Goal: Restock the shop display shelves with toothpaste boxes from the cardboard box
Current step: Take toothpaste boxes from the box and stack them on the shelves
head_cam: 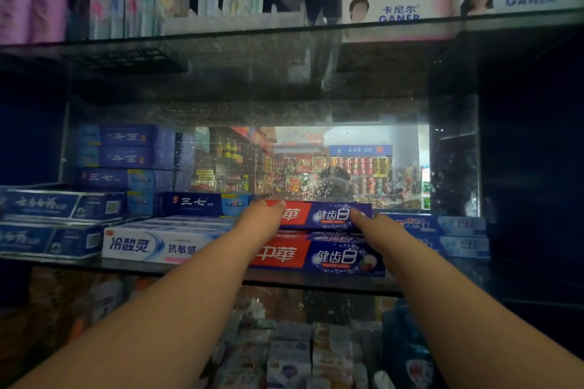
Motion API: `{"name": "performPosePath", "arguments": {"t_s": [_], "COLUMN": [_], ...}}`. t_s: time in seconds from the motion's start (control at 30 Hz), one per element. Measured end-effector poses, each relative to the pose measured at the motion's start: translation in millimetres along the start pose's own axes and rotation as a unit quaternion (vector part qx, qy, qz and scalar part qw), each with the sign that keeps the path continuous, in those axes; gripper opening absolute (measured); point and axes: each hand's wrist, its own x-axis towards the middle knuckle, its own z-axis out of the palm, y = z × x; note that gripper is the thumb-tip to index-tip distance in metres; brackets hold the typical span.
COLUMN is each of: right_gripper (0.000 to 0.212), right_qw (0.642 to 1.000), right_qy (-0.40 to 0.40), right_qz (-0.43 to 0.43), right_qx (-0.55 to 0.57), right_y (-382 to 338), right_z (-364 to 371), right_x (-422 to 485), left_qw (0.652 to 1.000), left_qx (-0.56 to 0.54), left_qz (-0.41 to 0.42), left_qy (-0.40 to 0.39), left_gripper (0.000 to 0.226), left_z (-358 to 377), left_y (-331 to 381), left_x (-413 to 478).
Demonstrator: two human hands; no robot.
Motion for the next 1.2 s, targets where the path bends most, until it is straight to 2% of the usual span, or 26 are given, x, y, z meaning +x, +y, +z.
{"name": "performPosePath", "arguments": {"t_s": [0.13, 0.27, 0.4, 0.57, 0.83, 1.0, 1.1, 1.2], "right_gripper": [0.076, 0.064, 0.054, 0.050, 0.050, 0.045, 0.045, 0.047], "right_qw": [0.993, 0.967, 0.952, 0.942, 0.924, 0.917, 0.914, 0.897], "right_qy": [0.068, 0.120, 0.130, 0.068, -0.022, -0.089, -0.163, -0.247], "right_qz": [-0.044, -0.107, -0.181, -0.237, -0.294, -0.296, -0.275, -0.259], "right_qx": [-0.080, -0.199, -0.212, -0.228, -0.243, -0.253, -0.250, -0.258], "right_y": [-2, -15, -21, -12, 25, 71, 114, 164], "right_z": [-1, 9, 38, 80, 161, 224, 269, 309], "right_x": [-6, -33, -65, -114, -173, -206, -225, -244], "left_qw": [0.999, 0.994, 0.991, 0.991, 0.995, 0.993, 0.985, 0.963], "left_qx": [0.011, 0.059, 0.073, 0.052, 0.058, 0.050, 0.036, 0.068], "left_qz": [0.010, 0.069, 0.100, 0.099, 0.029, -0.072, -0.154, -0.256], "left_qy": [0.041, 0.061, 0.058, 0.076, 0.074, 0.075, 0.066, 0.050], "left_gripper": [0.053, 0.055, 0.054, 0.049, 0.049, 0.047, 0.046, 0.047], "left_z": [-3, -8, -12, -27, -54, -56, -48, -37], "left_y": [1, 0, -13, -49, -132, -215, -276, -345], "left_x": [-11, -31, -55, -100, -162, -200, -230, -265]}}
